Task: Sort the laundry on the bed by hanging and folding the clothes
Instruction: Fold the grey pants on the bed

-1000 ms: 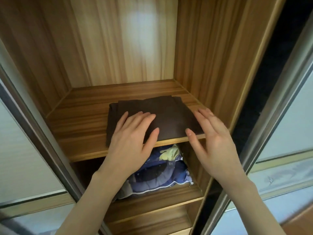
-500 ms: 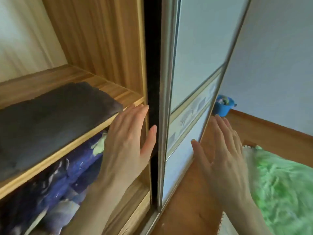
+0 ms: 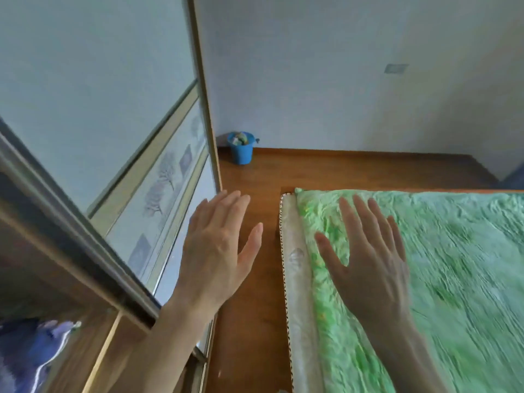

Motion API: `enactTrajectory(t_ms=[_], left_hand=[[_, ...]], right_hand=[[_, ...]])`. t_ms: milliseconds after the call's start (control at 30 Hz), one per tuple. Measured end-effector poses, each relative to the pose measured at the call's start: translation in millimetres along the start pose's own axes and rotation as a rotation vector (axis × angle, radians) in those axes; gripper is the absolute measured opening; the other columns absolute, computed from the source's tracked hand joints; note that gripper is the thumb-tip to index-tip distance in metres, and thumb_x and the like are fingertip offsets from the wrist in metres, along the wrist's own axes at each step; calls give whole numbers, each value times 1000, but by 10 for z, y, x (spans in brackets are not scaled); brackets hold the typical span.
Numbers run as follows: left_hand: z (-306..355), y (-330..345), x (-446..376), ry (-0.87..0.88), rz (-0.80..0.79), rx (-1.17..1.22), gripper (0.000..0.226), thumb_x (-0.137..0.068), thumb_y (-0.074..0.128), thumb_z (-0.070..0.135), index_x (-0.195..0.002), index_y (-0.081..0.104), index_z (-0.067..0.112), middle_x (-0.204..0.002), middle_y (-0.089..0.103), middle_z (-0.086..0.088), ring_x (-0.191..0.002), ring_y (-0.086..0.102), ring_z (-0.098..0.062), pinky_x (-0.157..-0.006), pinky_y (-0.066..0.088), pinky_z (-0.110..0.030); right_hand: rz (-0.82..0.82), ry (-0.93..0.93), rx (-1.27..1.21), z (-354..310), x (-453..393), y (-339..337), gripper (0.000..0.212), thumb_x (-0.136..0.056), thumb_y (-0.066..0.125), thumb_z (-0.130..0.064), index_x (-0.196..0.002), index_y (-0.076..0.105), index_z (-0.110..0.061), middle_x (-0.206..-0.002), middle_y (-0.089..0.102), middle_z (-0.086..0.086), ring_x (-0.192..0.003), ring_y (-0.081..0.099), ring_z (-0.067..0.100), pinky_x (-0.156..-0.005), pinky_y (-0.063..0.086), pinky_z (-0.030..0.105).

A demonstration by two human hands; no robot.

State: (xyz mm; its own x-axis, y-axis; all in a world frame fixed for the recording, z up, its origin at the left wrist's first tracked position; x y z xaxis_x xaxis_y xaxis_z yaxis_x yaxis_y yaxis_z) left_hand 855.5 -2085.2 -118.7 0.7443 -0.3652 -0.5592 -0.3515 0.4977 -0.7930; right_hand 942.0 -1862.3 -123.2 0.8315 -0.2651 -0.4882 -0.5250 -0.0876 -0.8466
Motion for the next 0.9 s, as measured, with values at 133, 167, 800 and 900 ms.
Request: enactTrajectory(t_ms=[133,167,800,900], left_hand=[[316,526,-370,93,-69,70,54,-108,42,49,-148,54,15,-150,57,-4,-147,44,-22,-118,40,-50],[391,661,-453,120,-87,83,53,-108,43,49,-148,54,15,-150,56,-4,-148,43,-22,-118,40,-51],[2338,2687,-1200,729,-488,360,58,-108,40,50,-147,55,9,-150,57,-9,-146,47,-27,-120,38,-49],[2598,2943,-1197,844,-553,458,58,-106,42,49,-146,56,10,-148,59,-9,-144,48,-28,-119,39,-51]], right_hand=[[33,117,19,460,-135,117,73,-103,37,-64,-159,39,-17,-167,34,7,-158,22,24,-129,19,48],[34,146,22,569,-167,152,73,-103,37,-64,-158,39,-17,-167,34,7,-158,22,24,-129,18,47],[-15,889,269,2059,620,220,71,-104,44,-59,-159,39,-16,-165,38,5,-156,29,20,-128,22,39],[7,1035,307,2101,722,254,71,-103,42,-60,-160,38,-17,-165,37,2,-156,27,18,-127,26,43]])
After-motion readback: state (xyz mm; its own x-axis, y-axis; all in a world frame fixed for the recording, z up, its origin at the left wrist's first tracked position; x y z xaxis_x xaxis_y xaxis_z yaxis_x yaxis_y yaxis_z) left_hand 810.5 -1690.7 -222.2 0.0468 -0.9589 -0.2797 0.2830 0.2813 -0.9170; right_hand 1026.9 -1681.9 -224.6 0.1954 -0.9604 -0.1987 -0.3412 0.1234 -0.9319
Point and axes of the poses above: each hand's wrist, its own x-axis away from the middle knuckle, its own y-axis out of the palm, z = x × y, the point moved 1 cm from there along -x, towards the middle knuckle
